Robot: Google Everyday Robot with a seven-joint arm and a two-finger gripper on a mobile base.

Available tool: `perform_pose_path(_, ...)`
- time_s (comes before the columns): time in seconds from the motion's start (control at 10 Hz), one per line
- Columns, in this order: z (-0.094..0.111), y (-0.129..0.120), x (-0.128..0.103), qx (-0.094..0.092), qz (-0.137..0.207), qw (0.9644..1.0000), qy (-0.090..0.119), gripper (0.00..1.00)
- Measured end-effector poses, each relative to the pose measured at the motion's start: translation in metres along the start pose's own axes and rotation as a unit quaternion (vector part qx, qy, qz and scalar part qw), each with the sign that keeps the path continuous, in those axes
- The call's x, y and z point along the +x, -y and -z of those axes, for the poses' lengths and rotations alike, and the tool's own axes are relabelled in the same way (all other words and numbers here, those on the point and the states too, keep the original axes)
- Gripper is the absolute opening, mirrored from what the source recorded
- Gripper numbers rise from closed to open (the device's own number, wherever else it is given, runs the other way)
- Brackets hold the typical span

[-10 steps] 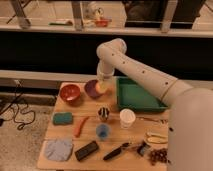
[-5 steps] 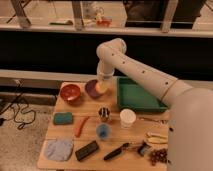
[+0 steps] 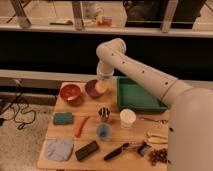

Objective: Place apple in tray

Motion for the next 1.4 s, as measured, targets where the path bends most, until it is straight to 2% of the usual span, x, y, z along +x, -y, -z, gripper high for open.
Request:
perform_pose_path(0.2,0.01,0.015,0.028,0.018,-0.028,0.9994,-0.002,0.07)
perform_pose_path(0.5,0.022,0.031,0.08,0.041,-0.077,0.9962,-0.006,0.07)
perform_pose_path(0.8,0.02,0.039,0.111,0.049,-0.118,0.9917,-0.015,0.07)
perform_pose_path(0.9,0.02,0.041,0.125,0.051,-0.136,0.9892,-0.021,0.07)
perform_pose_path(1.2,0.02,0.046,0.146,0.059,-0.169,0.9835,-0.029,0.07)
perform_pose_path(1.4,0.021,0.043,0.168,0.063,-0.196,0.9776,-0.042,0.07)
